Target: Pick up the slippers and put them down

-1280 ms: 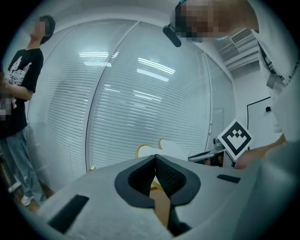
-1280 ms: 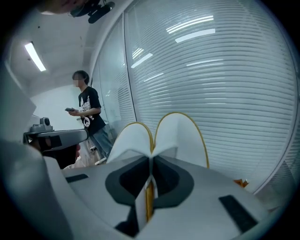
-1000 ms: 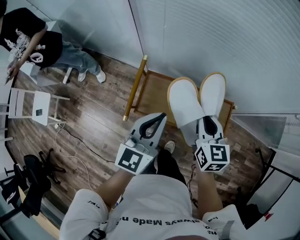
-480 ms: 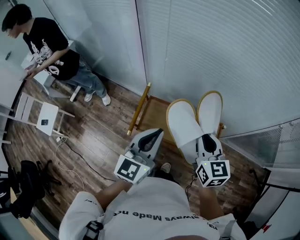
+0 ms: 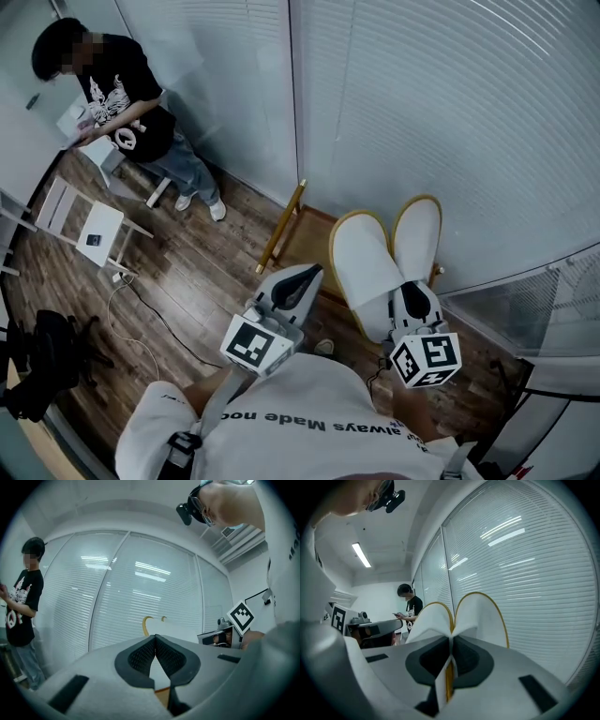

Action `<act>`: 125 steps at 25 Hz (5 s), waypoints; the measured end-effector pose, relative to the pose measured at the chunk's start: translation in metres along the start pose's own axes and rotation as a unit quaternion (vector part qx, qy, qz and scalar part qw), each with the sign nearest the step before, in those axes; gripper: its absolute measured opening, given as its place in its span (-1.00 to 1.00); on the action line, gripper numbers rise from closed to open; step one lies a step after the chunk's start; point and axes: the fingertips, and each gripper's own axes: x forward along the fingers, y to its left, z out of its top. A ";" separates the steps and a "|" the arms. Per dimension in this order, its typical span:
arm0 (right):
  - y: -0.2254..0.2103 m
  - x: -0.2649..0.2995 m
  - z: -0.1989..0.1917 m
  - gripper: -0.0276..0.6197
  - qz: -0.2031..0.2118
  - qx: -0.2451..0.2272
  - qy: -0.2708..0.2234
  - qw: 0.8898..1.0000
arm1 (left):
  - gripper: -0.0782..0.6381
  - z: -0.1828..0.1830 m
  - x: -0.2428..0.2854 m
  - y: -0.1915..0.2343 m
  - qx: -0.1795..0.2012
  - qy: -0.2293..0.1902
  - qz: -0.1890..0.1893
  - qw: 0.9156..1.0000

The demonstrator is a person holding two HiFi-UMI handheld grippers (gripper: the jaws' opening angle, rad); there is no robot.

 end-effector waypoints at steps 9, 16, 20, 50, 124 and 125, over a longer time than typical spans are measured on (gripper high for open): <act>0.031 0.016 0.018 -0.84 0.087 -0.032 0.005 0.996 | -0.75 0.013 -0.033 0.010 -0.003 -0.020 0.087 0.996; 0.115 0.030 0.014 -0.84 0.180 -0.060 0.008 0.982 | -0.75 0.018 -0.112 0.030 0.007 -0.039 0.169 0.985; 0.182 0.048 0.011 -0.84 0.236 -0.071 0.016 0.969 | -0.75 0.027 -0.170 0.059 0.004 -0.049 0.224 0.973; 0.633 0.071 -0.073 -0.84 0.471 -0.117 0.037 0.874 | -0.75 0.021 -0.585 0.186 0.016 -0.078 0.454 0.888; 0.525 0.386 -0.869 -0.84 0.475 -0.232 0.200 0.825 | -0.75 -0.802 -0.544 0.392 -0.069 0.086 0.399 0.910; 0.521 0.390 -0.887 -0.84 0.477 -0.234 0.201 0.823 | -0.75 -0.819 -0.542 0.393 -0.068 0.086 0.399 0.910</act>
